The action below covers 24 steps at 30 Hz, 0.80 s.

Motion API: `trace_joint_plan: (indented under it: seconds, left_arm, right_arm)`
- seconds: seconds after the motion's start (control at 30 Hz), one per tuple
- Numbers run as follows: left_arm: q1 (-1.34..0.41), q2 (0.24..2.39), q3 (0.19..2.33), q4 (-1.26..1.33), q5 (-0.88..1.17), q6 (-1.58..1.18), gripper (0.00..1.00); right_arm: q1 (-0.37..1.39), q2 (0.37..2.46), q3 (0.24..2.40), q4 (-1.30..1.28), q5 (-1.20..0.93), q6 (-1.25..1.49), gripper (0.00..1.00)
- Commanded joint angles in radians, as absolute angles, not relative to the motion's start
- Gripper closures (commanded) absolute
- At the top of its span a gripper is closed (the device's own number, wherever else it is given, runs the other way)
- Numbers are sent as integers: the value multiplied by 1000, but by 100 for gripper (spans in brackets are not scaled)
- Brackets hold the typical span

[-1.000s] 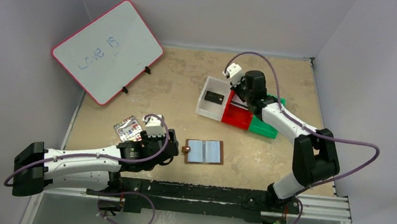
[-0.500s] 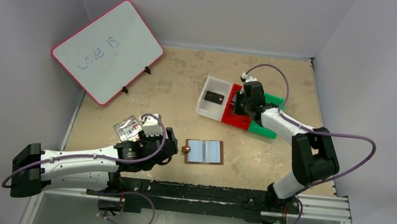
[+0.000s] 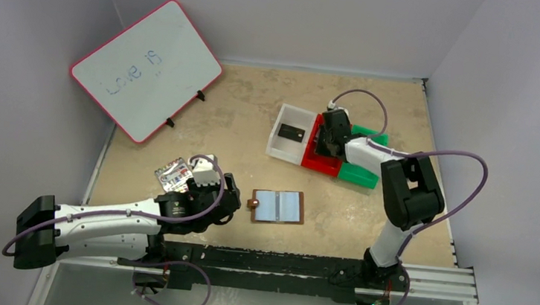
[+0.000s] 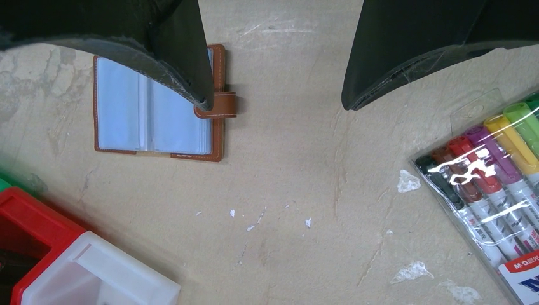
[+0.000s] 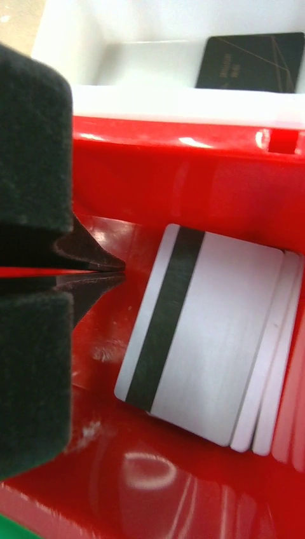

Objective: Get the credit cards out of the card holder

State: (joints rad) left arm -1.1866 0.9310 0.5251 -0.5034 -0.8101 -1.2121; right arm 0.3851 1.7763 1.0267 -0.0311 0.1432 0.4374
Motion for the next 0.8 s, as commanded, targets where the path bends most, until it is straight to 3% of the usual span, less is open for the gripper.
trace_joint_plan:
  seconds: [0.0,0.6,0.77]
  left_arm:
    - [-1183,920,535,-501,-841,-1222,27]
    - [-1183,922,557,-540,-842,-1224,27]
    - [-1183,919,561,-532,-842,-1219,25]
  right_arm:
    - [385,1787,1088,-59,245,449,100]
    - [384,1838,1168,-61,347,389,100]
    - [385,1711,1102,-30,252,369,86]
